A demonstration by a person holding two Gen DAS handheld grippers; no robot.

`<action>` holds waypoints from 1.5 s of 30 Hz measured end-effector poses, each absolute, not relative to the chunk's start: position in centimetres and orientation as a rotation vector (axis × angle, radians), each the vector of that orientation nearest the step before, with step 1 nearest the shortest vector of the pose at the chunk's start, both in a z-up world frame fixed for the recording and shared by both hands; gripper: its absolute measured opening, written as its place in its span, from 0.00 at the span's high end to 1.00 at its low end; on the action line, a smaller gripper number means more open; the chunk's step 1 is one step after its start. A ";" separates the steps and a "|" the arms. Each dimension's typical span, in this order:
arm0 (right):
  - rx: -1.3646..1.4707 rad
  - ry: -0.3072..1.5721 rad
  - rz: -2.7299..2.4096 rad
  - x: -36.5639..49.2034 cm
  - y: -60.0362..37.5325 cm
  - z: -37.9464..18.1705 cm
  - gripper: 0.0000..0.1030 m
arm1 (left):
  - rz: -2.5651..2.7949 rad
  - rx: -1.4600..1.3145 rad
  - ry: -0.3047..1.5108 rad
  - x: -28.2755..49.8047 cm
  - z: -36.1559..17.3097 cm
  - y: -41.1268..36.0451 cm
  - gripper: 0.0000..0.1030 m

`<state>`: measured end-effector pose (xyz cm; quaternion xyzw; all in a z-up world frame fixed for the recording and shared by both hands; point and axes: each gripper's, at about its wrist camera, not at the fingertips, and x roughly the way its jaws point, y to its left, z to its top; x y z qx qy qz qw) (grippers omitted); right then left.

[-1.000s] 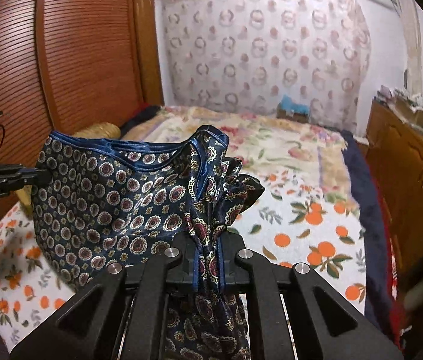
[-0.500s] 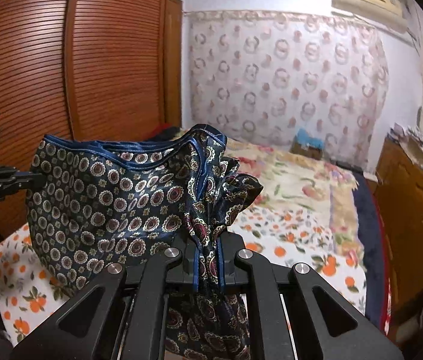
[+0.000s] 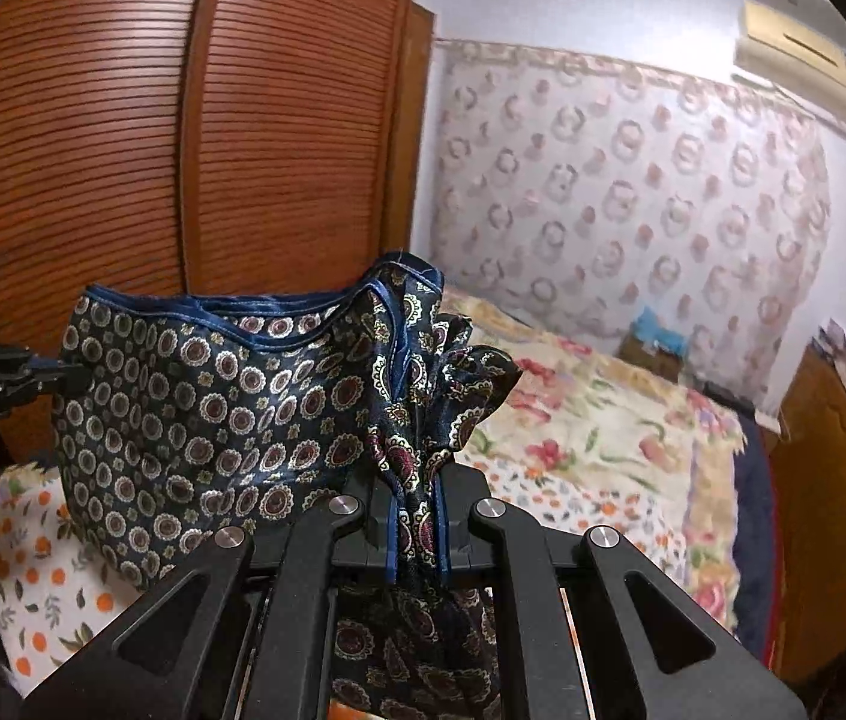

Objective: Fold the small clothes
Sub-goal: 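Lower the folded top onto the bed beside the yellow plush and release both grippers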

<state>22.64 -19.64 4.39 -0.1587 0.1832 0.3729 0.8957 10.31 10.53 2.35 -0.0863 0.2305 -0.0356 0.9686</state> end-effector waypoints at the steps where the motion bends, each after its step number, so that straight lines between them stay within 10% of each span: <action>1: -0.347 0.373 0.783 22.9 -18.5 4.7 0.94 | -0.059 -0.184 0.464 10.3 2.0 11.1 0.98; 29: -0.534 0.546 1.080 33.8 9.2 -2.1 0.93 | 0.189 -0.335 0.586 8.6 -8.2 17.9 0.98; 38: -0.503 0.603 0.989 35.0 10.0 -2.6 0.63 | 0.198 -0.309 0.579 8.5 -7.5 17.8 0.96; 45: -0.483 0.535 0.925 33.8 6.6 -1.9 0.59 | 0.213 -0.263 0.577 8.2 -6.8 17.7 0.90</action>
